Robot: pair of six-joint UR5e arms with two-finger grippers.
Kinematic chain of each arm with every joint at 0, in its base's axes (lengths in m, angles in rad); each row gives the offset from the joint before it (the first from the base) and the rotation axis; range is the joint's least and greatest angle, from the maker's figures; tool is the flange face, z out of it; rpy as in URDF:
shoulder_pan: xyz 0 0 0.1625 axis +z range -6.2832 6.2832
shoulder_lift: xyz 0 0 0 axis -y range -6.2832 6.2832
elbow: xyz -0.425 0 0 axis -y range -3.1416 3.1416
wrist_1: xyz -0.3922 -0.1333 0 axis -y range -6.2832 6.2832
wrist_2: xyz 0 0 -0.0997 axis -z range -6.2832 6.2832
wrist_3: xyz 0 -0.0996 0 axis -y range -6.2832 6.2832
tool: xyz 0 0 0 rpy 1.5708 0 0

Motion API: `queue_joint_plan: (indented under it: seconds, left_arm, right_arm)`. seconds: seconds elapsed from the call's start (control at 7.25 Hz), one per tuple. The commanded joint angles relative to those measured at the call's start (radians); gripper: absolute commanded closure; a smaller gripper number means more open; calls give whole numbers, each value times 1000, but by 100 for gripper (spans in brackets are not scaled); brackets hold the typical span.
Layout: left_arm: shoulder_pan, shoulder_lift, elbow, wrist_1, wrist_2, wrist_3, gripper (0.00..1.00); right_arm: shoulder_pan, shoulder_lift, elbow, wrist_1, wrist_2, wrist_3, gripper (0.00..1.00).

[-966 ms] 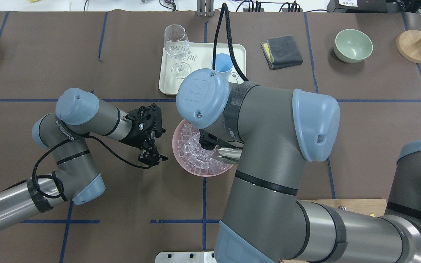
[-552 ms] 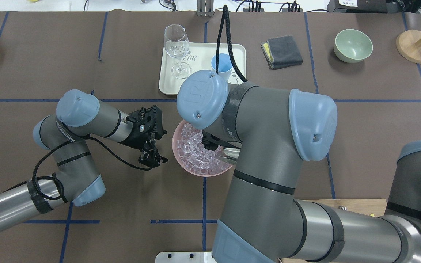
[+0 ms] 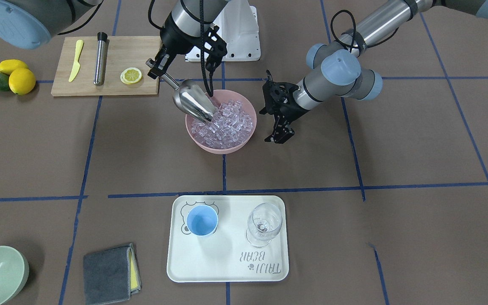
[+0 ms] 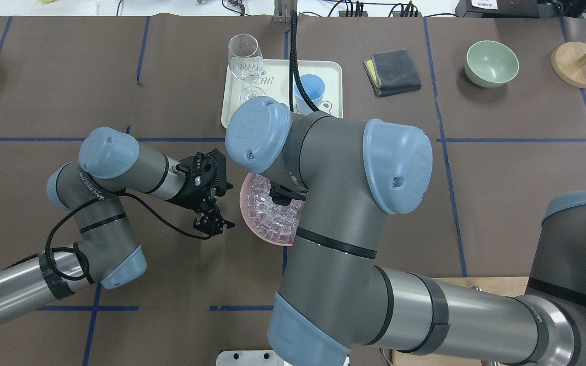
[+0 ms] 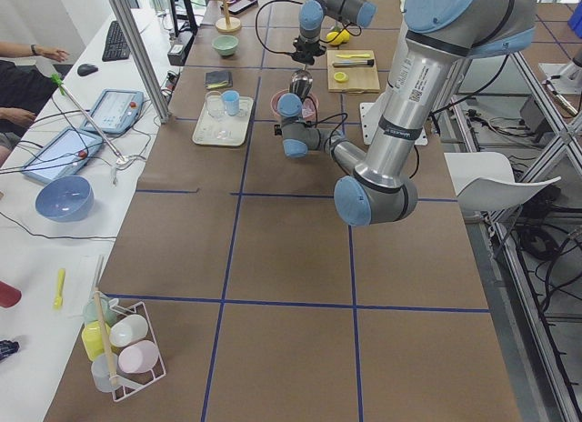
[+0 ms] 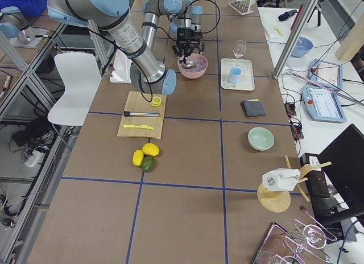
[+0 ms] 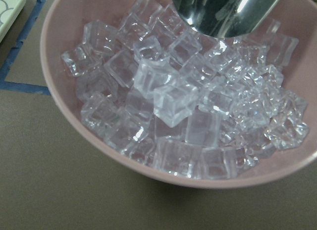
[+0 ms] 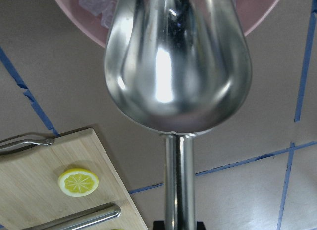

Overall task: Put ice in cup with scoop
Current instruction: 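Dip the scoop into the ice cubes with the right gripper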

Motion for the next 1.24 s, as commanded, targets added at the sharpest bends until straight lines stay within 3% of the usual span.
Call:
queue_joint_plan:
  seconds: [0.0,1.1]
  left_arm:
    - [1,2,0,-7,-1,0,0]
    - [4,-4,-1,-7,-4,-52,0]
  right_arm:
    - [-2,-7,-30,49,1,0,100]
    - [-22,-107,-17,198,6,-12,100]
